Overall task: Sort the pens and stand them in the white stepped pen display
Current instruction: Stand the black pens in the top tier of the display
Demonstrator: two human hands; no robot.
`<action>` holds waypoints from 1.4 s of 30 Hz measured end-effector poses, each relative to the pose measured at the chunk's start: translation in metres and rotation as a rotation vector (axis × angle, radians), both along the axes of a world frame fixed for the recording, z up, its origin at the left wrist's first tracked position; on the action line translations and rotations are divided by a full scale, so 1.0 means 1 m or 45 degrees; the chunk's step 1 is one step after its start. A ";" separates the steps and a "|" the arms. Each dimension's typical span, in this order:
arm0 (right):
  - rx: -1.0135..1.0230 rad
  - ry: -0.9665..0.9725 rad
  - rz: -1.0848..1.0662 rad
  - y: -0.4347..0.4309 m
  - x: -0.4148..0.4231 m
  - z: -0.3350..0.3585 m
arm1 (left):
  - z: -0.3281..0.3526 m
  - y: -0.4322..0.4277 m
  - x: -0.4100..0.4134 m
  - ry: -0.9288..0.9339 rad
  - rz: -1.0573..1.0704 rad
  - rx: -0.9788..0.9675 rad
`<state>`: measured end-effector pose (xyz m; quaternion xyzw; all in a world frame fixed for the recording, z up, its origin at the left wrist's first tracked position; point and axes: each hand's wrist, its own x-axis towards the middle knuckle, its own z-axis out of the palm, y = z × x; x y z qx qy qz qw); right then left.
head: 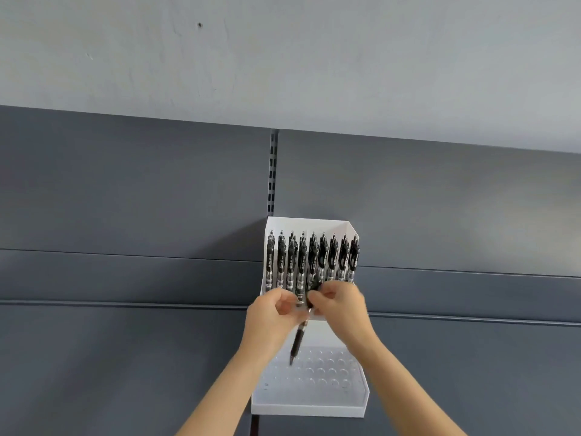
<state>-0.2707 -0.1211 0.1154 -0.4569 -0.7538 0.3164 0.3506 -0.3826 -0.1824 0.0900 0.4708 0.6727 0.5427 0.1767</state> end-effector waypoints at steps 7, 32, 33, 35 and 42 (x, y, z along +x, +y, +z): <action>0.103 0.124 -0.190 0.026 0.024 0.024 | -0.010 0.012 -0.013 0.798 0.061 -0.065; 0.285 -0.385 -0.207 0.042 -0.012 0.019 | -0.030 0.026 -0.015 0.848 0.133 0.014; 0.281 -0.376 -0.215 0.042 -0.012 0.018 | -0.031 0.027 -0.016 0.843 0.125 0.029; 0.269 -0.359 -0.232 0.042 -0.014 0.017 | -0.034 0.025 -0.017 0.835 0.107 0.045; 0.177 -0.151 -0.235 0.019 0.008 -0.006 | -0.031 0.017 -0.014 0.826 0.074 -0.015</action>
